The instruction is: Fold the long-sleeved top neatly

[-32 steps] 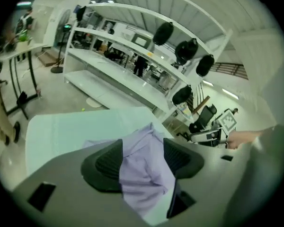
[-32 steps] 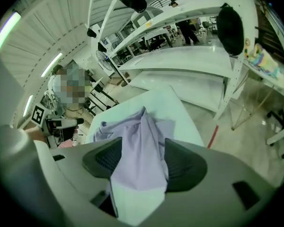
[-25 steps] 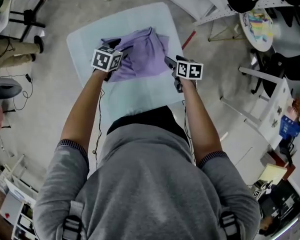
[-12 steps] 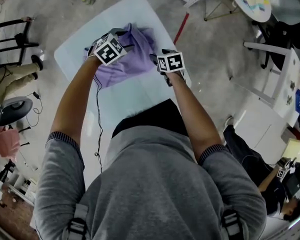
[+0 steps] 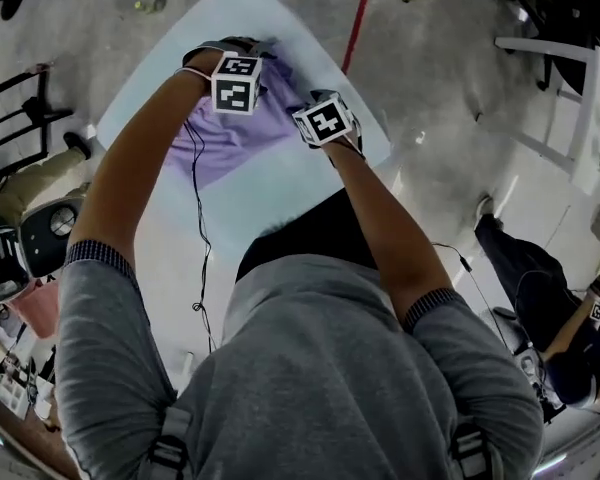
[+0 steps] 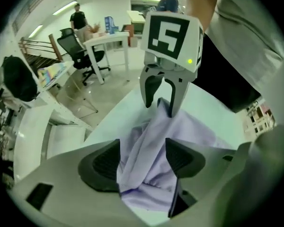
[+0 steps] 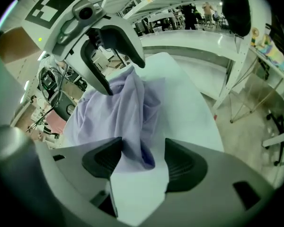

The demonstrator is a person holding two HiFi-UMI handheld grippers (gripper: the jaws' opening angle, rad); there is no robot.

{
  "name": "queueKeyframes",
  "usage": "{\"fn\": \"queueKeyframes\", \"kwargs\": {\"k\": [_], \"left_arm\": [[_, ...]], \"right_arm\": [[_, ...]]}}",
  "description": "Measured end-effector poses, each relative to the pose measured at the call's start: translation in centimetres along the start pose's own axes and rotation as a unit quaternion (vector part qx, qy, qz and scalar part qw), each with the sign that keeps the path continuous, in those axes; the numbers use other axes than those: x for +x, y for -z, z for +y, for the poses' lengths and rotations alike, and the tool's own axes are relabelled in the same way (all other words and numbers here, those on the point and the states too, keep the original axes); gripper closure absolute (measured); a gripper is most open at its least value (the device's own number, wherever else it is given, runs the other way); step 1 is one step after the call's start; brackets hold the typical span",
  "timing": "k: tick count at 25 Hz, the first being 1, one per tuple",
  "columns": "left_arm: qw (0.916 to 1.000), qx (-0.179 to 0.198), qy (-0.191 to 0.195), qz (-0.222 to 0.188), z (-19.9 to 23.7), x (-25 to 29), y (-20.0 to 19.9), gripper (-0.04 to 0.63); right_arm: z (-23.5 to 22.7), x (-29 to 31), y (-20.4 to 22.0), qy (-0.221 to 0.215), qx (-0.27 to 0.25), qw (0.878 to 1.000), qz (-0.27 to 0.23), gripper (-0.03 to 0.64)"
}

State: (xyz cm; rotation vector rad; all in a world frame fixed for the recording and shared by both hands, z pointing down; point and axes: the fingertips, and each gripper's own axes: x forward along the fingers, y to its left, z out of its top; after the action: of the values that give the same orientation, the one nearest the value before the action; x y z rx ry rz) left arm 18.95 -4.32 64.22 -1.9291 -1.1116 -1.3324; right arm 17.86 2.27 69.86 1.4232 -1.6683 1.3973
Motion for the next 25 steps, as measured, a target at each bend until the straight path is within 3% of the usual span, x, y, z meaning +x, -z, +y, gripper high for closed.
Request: {"fn": "queueKeyframes", "kwargs": {"k": [7, 12, 14, 19, 25], "left_arm": [[0.9865, 0.127, 0.079, 0.066, -0.1, 4.8, 0.2, 0.275], [0.9703, 0.177, 0.126, 0.106, -0.7, 6.9, 1.2, 0.281], [0.9677, 0.184, 0.134, 0.109, -0.9, 6.8, 1.7, 0.347], [0.9727, 0.179, 0.114, 0.095, -0.6, 6.3, 2.4, 0.523], [0.9845, 0.158, 0.055, 0.054, 1.8, 4.1, 1.1, 0.535]], "right_arm": [[0.5, 0.8, 1.1, -0.006, -0.013, 1.0, 0.018, 0.321], [0.2, 0.9, 1.5, 0.015, -0.06, 0.998, 0.025, 0.364], [0.8, 1.0, 1.6, 0.016, -0.07, 0.997, 0.031, 0.41], [0.9, 1.5, 1.8, 0.023, -0.063, 0.997, 0.038, 0.577], [-1.0, -0.8, 0.1, 0.037, -0.062, 0.997, 0.023, 0.584]]}}
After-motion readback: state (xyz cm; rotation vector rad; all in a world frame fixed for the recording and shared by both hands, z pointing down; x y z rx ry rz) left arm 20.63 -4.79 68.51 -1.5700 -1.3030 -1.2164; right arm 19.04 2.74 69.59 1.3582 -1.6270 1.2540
